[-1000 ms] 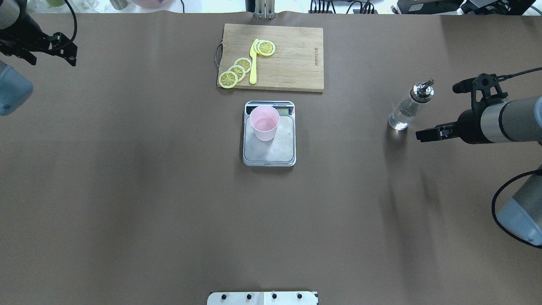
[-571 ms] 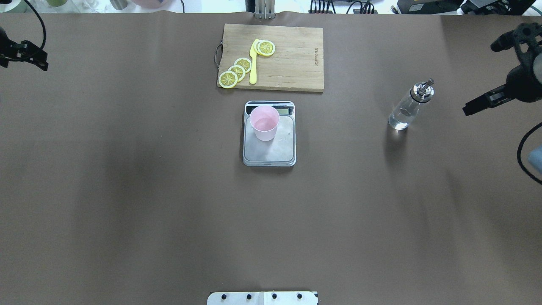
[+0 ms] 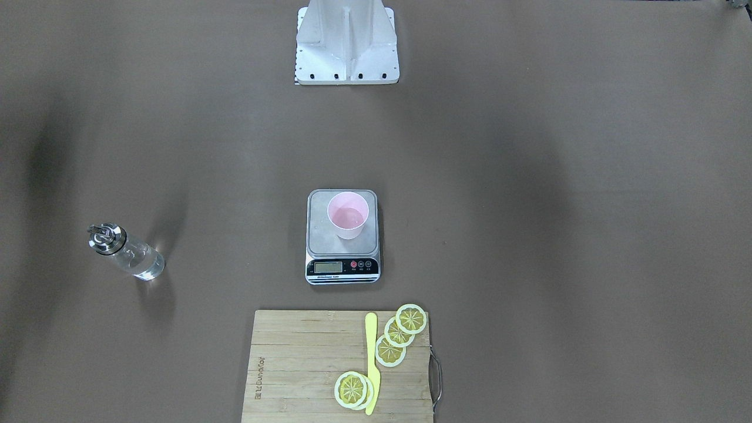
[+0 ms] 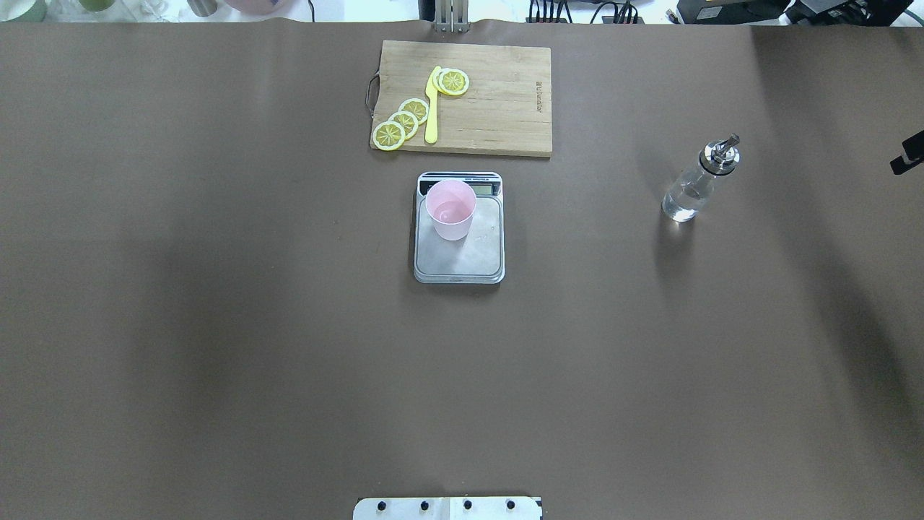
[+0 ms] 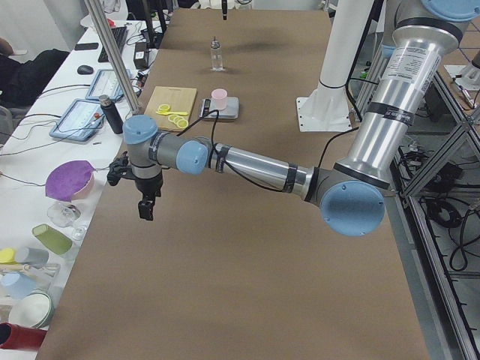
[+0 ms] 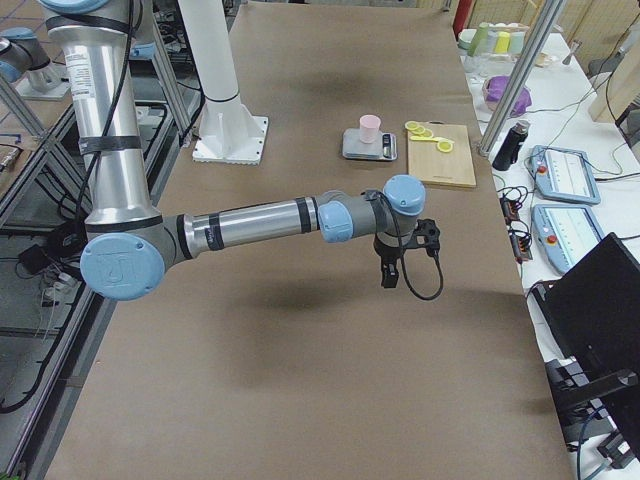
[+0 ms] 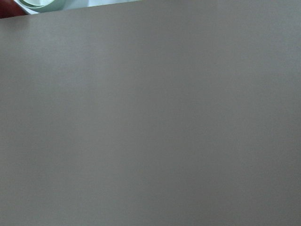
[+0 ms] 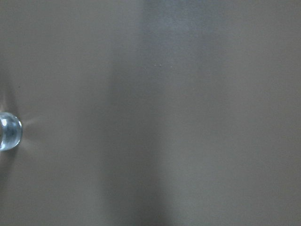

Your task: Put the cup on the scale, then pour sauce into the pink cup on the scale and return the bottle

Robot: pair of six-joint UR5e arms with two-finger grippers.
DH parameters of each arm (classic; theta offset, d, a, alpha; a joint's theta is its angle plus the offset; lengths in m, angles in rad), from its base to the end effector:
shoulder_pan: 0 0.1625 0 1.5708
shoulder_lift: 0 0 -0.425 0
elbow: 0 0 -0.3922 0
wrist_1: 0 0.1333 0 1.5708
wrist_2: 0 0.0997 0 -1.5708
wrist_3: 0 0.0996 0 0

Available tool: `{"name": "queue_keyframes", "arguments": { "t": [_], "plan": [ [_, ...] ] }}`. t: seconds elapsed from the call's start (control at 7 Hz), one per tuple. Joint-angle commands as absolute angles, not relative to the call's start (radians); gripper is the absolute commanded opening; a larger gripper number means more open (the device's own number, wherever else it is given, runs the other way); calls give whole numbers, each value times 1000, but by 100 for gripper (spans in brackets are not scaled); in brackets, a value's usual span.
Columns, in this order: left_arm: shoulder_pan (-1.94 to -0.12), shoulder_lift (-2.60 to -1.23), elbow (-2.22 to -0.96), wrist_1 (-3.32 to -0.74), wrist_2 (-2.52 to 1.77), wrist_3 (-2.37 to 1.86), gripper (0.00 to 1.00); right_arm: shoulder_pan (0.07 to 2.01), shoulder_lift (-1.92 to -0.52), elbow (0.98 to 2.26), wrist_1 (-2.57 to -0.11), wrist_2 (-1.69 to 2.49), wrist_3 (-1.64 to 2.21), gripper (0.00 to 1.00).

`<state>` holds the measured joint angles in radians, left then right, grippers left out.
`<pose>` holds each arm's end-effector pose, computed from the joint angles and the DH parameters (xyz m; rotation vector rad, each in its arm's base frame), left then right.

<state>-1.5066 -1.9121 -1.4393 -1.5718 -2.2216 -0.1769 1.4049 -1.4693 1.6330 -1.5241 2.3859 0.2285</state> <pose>-0.0318 -0.6433 0.5379 0.1238 0.6680 -0.0397 -0.0295 -0.5444 0.5674 0.0356 -0.8349 -0.0268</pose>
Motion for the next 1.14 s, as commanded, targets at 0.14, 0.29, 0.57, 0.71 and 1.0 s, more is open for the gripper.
{"name": "queue_keyframes", "arguments": {
  "t": [0.14, 0.29, 0.57, 0.71, 1.0],
  "plan": [
    [-1577, -1838, -1362, -1560, -2299, -130, 99, 1537, -1552, 1586, -1535, 2422, 129, 100],
    [-1581, -1797, -1364, -1569, -2375, -129, 99, 1575, -1587, 1600, -1536, 2437, 115, 100],
    [-1583, -1781, -1370, -1571, -2388, -130, 99, 1595, -1621, 1631, -1539, 2439, 114, 100],
    [-1583, -1781, -1367, -1571, -2387, -130, 99, 1595, -1612, 1632, -1552, 2439, 114, 100],
    [-1583, -1781, -1368, -1571, -2387, -130, 99, 1594, -1611, 1696, -1640, 2431, 114, 100]
  ]
}}
